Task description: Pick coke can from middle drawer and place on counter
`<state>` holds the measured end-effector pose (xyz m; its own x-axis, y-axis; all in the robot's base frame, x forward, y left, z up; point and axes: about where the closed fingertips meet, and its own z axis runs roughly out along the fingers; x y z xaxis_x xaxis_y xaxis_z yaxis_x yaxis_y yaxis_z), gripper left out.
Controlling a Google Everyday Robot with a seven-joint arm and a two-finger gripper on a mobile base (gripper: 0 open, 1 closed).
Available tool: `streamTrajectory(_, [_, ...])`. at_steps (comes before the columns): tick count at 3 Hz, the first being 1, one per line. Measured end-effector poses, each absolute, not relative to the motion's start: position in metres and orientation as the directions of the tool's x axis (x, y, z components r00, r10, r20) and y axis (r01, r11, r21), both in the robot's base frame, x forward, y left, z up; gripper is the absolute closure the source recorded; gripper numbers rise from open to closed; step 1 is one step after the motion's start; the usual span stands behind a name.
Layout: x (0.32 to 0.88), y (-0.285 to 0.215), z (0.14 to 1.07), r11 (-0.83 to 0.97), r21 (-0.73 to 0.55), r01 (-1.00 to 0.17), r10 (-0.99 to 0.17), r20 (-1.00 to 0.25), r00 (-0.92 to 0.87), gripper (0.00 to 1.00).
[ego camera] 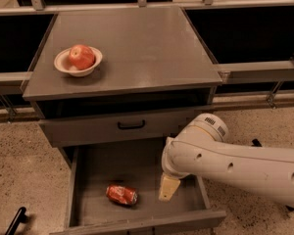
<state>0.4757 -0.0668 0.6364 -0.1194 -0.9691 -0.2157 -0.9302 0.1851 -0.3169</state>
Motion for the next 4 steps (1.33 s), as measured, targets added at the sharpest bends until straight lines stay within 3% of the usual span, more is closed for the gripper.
streamTrajectory(2, [0.496,-0.004,0.568,0.140,-0.197,-0.970,-0.943,-0.325,-0.070,0.00])
streamTrajectory(4, [0.500,0.064,0.507,0.122,-0.130,-0.984,-0.939,-0.337,-0.071,0.00])
